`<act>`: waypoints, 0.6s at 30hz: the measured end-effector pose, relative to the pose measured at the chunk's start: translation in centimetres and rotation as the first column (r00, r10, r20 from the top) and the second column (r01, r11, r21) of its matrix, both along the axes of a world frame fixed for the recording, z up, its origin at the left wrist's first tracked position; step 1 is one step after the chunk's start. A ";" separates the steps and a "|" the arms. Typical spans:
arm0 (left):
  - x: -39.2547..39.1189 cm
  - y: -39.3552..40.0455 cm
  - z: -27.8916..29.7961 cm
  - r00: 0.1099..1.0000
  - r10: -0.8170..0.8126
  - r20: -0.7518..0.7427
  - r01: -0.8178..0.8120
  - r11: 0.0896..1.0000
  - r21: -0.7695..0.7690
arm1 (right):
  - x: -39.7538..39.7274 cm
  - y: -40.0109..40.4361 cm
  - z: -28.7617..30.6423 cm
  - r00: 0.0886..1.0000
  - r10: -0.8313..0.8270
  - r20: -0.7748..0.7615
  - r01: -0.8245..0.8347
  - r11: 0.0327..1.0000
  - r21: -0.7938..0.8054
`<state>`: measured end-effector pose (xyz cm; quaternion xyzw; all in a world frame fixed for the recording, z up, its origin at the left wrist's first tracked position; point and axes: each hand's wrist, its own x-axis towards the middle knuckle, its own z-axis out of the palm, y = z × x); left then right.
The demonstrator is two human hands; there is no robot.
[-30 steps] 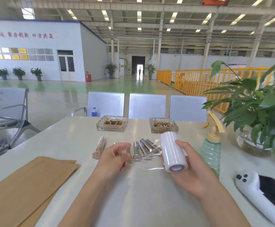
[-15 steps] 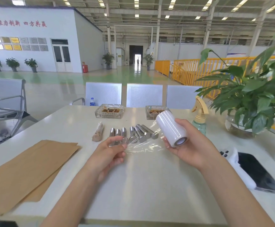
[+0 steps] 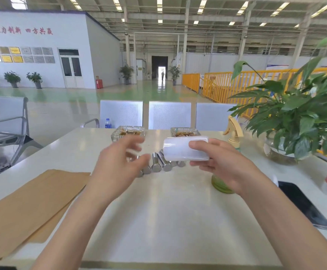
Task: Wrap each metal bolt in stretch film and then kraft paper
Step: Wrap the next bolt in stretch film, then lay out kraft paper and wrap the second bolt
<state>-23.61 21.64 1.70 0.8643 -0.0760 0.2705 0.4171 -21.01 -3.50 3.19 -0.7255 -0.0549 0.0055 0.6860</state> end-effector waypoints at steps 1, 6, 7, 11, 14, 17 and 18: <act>-0.3 -0.7 1.5 0.989 -0.115 0.091 0.106 0.989 0.098 | -0.1 0.3 0.4 0.999 0.030 0.018 -0.029 0.998 -0.052; 0.4 -3.8 5.6 0.943 -0.326 -0.067 0.321 0.838 0.442 | -0.7 1.4 1.9 0.975 0.211 0.066 -0.197 0.964 -0.179; 0.7 -4.0 5.9 0.941 -0.322 -0.106 0.336 0.847 0.412 | -0.7 1.5 2.1 0.971 0.229 0.070 -0.212 0.958 -0.193; 1.3 -3.0 6.0 0.884 -0.414 -0.218 0.434 0.899 0.054 | -0.8 0.4 1.7 0.954 0.295 0.056 -0.273 0.928 -0.253; 1.3 -2.0 5.0 0.861 -0.399 -0.316 0.366 0.917 -0.159 | -0.8 -0.5 0.0 0.933 0.360 0.001 -0.355 0.922 -0.152; 1.8 -1.5 2.9 0.808 -0.412 -0.421 0.273 0.895 -0.353 | -0.7 -0.5 -1.9 0.935 0.354 -0.002 -0.354 0.935 0.014; 2.1 -1.2 2.1 0.789 -0.419 -0.449 0.248 0.886 -0.391 | -0.7 -0.3 -2.4 0.939 0.342 -0.015 -0.340 0.937 0.077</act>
